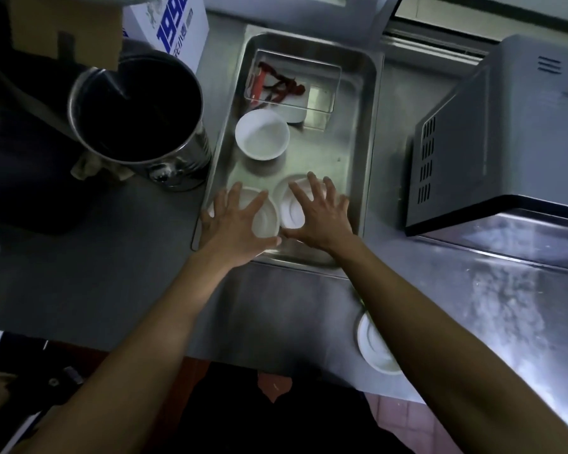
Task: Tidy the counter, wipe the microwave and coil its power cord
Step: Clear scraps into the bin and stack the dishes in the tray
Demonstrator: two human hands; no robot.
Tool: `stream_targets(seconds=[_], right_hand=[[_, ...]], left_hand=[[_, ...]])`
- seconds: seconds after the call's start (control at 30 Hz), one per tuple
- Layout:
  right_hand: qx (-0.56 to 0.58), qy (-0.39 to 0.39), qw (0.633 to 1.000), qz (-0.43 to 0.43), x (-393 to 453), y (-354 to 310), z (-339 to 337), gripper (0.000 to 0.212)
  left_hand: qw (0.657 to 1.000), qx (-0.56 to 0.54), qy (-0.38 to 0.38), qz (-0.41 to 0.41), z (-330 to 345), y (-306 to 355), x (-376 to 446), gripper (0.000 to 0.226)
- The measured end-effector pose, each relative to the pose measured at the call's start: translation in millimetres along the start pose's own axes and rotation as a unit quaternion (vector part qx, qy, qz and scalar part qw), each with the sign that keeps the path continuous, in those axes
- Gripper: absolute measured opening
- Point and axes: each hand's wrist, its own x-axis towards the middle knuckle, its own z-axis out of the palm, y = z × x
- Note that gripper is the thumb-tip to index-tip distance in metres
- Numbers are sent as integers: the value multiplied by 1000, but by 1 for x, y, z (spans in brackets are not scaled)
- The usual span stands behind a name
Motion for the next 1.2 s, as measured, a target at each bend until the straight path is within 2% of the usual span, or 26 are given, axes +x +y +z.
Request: stream_targets(seconds=[0.23,0.63,0.77,0.93,1.2], right_hand=[[3,-10,1000,6,20,-4,9,109],[12,0,999,-32,31,-1,17,104],[28,-4,999,-44,28,2,15,95],[108,62,992,-14,2,16,1,63],[112,151,982,14,-33,36,-21,57]], left_hand=[[999,11,-7,30,1,-1,9,99],[1000,18,1,19,4,1,11,100],[1000,16,6,18,4,3,12,100],[999,8,7,39,6,12,20,100],[995,56,-8,88,17,47,48,100]])
